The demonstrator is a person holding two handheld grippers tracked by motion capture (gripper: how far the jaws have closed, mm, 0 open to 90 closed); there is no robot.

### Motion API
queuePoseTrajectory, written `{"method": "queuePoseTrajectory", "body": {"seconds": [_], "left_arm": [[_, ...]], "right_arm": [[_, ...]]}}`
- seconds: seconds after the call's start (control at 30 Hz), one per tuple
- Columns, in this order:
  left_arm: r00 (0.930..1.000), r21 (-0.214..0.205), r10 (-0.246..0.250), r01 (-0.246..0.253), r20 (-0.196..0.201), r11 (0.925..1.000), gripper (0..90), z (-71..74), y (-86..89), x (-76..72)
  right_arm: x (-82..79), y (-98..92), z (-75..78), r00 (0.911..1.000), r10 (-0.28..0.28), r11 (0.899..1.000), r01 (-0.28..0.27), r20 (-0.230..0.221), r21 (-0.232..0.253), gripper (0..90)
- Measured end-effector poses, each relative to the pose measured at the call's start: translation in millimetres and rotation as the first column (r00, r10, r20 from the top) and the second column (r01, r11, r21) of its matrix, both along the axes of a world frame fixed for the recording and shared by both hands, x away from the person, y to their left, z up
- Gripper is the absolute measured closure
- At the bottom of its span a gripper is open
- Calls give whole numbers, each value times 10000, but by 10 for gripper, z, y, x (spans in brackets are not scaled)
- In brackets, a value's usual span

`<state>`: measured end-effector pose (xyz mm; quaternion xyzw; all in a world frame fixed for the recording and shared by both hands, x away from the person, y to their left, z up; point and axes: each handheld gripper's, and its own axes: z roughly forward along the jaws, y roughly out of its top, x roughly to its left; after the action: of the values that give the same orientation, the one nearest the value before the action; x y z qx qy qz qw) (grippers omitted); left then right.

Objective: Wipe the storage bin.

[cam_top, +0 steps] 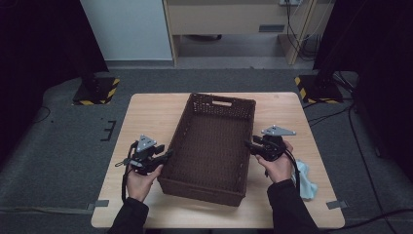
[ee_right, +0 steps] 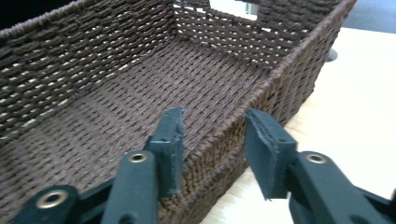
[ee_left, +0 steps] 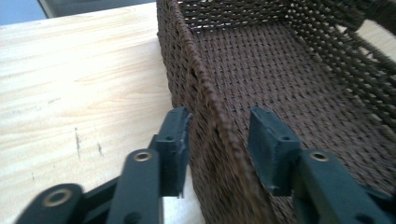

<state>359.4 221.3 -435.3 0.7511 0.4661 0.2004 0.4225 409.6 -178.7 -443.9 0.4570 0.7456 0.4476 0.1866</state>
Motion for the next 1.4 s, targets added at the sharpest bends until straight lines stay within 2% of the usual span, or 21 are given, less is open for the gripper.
{"method": "queuePoseTrajectory", "body": {"seconds": [0.1,0.17,0.23,0.27,0.33,0.4,0.43,0.5,0.57,0.6,0.7,0.77,0.87,0.97,1.03,1.17,1.23,1.37,1.4], "left_arm": [[9999,-9,-118,118,64,9999,559,13,24,-105],[9997,262,-227,226,46,9994,622,8,20,-144],[9994,209,-356,356,-28,9991,693,2,8,-140],[9995,328,-325,325,-14,9989,719,5,-6,-124],[9997,358,-227,227,-20,9991,741,8,-20,-84],[9998,346,-176,175,18,9992,755,21,-22,-45],[9999,355,-116,114,59,9993,760,21,-24,-24],[10000,328,22,-24,80,9995,761,19,-27,11],[9998,412,141,-147,145,9990,725,22,-13,11],[9998,409,114,-120,164,9991,701,23,-4,-6],[9997,464,-23,12,225,9989,660,28,25,-105],[9997,519,-6,-7,245,9987,643,14,43,-168],[9999,543,6,-14,155,9985,655,0,61,-179],[9998,612,20,-33,214,9981,718,2,50,-138],[9996,663,147,-163,255,9977,729,-3,48,-92],[9980,700,535,-557,333,9960,695,-12,75,-43],[9978,638,520,-545,414,9965,674,-4,91,-81],[9987,830,260,-296,444,9961,619,9,132,-198],[9982,928,423,-462,436,9946,626,6,147,-205]], "right_arm": [[-18,12,5,10000,53,10000,-54,-17,-56,628],[-34,18,9,10000,15,9999,-15,-16,-109,629],[-52,17,17,10000,11,9999,-12,-43,-113,625],[-60,16,25,9999,34,9999,-35,-104,-130,622],[-63,20,53,9998,167,9994,-171,-130,-317,588],[-47,22,65,9998,139,9987,-132,123,-499,563],[-34,23,64,9998,73,9991,-64,195,-422,559],[1,25,52,9995,-53,9997,61,325,-249,548],[47,27,24,9988,-226,9992,239,426,-311,550],[72,25,-2,9988,-280,9987,297,400,-415,545],[81,16,-42,9989,-355,9993,358,301,-85,551],[75,11,-42,9990,-394,9992,396,206,-76,554],[60,15,-29,9989,-460,9989,460,80,-81,557],[52,13,0,9994,-333,9993,333,-29,-149,551],[57,10,8,9996,-238,9996,241,134,-172,546],[102,-15,2,9965,-561,9982,573,617,-164,535],[126,-20,-23,9965,-642,9973,659,533,-320,535],[118,-46,-45,9964,-777,9969,773,344,128,538],[100,-51,-40,9967,-759,9970,755,286,157,542]]}}
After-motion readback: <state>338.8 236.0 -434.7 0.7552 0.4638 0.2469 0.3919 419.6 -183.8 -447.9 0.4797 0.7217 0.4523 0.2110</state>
